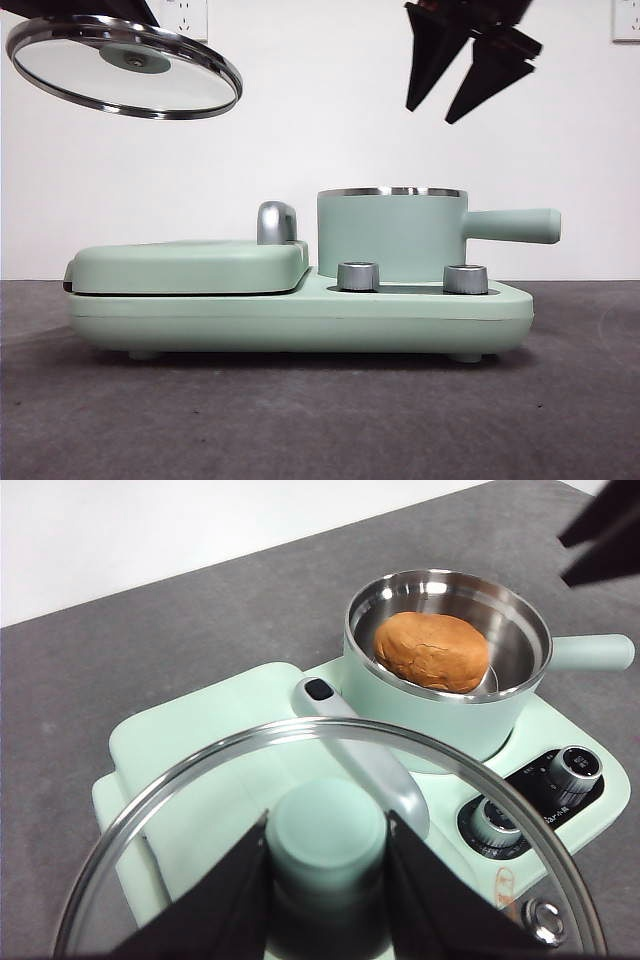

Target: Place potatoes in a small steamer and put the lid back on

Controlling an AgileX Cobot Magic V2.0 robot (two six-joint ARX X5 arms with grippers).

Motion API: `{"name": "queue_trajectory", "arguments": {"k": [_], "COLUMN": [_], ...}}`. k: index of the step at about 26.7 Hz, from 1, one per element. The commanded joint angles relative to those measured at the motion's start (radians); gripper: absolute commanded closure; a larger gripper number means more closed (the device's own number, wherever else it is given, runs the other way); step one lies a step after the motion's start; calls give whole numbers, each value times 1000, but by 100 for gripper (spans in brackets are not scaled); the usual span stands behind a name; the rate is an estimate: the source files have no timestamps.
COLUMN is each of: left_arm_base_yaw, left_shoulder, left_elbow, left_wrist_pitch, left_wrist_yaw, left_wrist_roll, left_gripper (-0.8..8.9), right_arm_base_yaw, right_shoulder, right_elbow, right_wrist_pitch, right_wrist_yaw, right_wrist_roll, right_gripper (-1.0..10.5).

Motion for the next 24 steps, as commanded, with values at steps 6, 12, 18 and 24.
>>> {"name": "queue_trajectory", "arguments": {"k": [6, 12, 18, 24], "left_arm_base_yaw": [-11, -49, -101, -146], "left_shoulder": [0, 9, 60, 154], "left_elbow": [13, 13, 13, 17], "left_wrist_pitch": [43, 89, 198, 331], "left_wrist_yaw": [2, 2, 2, 2], "left_wrist_roll": [-23, -23, -23, -23], "left_gripper": [804, 804, 804, 804], "right_arm_base_yaw": [4, 5, 5, 5], "right_shoulder": [-408, -611, -776, -923], "right_elbow": [-492, -675, -805, -897], "right_wrist_pitch": [305, 393, 405, 405], "right_wrist_yaw": [6, 7, 8, 8], "right_wrist_roll": [58, 67, 95, 118], "right_gripper": [646, 647, 647, 648]}}
